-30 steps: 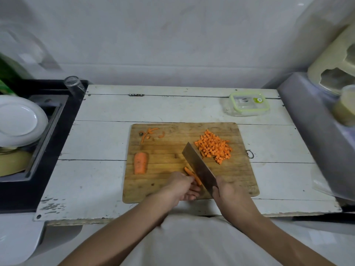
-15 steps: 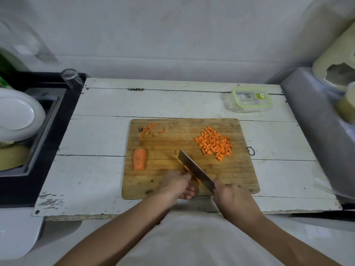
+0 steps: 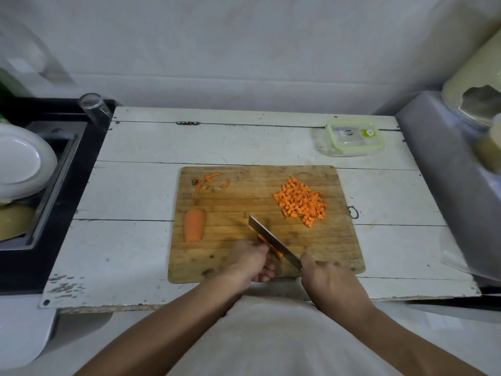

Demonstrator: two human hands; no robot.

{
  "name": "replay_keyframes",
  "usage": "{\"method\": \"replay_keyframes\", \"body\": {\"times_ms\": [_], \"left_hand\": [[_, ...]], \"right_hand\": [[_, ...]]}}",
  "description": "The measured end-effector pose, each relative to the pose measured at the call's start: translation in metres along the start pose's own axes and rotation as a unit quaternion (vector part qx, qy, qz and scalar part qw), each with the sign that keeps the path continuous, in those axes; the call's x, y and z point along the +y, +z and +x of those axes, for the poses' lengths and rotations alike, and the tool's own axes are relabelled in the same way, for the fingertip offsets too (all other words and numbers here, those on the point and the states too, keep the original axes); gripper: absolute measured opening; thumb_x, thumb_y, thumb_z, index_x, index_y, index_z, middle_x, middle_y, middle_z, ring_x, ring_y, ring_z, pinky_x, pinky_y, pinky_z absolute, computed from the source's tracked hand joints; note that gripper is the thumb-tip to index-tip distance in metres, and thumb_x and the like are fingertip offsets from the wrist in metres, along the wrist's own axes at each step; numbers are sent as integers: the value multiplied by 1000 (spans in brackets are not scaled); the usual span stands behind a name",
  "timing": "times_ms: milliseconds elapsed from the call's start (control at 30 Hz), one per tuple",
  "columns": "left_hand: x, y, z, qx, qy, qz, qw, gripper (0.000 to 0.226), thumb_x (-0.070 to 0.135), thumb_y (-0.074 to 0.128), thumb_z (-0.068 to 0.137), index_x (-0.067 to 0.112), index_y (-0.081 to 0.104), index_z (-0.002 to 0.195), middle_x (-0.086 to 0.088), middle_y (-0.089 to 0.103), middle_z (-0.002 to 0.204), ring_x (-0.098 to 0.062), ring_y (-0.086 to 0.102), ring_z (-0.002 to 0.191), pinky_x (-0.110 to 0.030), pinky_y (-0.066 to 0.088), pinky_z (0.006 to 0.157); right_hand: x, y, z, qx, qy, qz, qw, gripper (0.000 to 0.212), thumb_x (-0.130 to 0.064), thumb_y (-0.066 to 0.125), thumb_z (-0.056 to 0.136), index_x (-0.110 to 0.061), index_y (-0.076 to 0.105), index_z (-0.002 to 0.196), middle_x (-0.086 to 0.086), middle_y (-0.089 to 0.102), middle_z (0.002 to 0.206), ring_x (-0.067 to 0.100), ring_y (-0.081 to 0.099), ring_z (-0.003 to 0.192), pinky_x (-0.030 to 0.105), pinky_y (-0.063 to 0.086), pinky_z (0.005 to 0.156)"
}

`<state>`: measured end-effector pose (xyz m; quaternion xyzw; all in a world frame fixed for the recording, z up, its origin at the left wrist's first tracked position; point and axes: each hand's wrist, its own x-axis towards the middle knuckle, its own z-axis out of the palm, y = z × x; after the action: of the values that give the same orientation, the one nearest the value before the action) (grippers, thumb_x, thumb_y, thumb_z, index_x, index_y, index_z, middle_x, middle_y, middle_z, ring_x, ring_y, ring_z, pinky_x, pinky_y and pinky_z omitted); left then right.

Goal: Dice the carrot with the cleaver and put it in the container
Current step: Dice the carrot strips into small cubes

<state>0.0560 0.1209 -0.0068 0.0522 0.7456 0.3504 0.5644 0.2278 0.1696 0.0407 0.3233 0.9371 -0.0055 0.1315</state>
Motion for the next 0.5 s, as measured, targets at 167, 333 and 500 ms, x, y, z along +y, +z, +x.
{"method": "replay_keyframes", "body": {"times_ms": [167,333,500], "left_hand": [[1,1,1,-2,-9,-12,1000,34,33,61,101,4,67,84,-12,73,66,-24,69,53,-28,51,47],[4,-2,-2,-7,-16,-19,1000,31,30,61,102,4,70,89,-10,73,66,-21,67,52,-27,51,47],[7,-1,-8,-2,-15,-33,999,30,28,59,102,5,68,86,-8,70,61,-20,63,46,-25,49,44]], "right_hand": [[4,11,-1,5,-20,12,1000,60,4,81,29,-8,57,83,0,45,38,21,40,24,22,17,44],[-3,10,16,-21,-37,-4,999,49,-4,70,70,-10,44,111,5,67,72,28,65,56,29,32,49],[-13,5,27,-53,-5,27,998,31,-7,46,92,-18,34,117,4,70,92,31,70,82,35,44,59]]}}
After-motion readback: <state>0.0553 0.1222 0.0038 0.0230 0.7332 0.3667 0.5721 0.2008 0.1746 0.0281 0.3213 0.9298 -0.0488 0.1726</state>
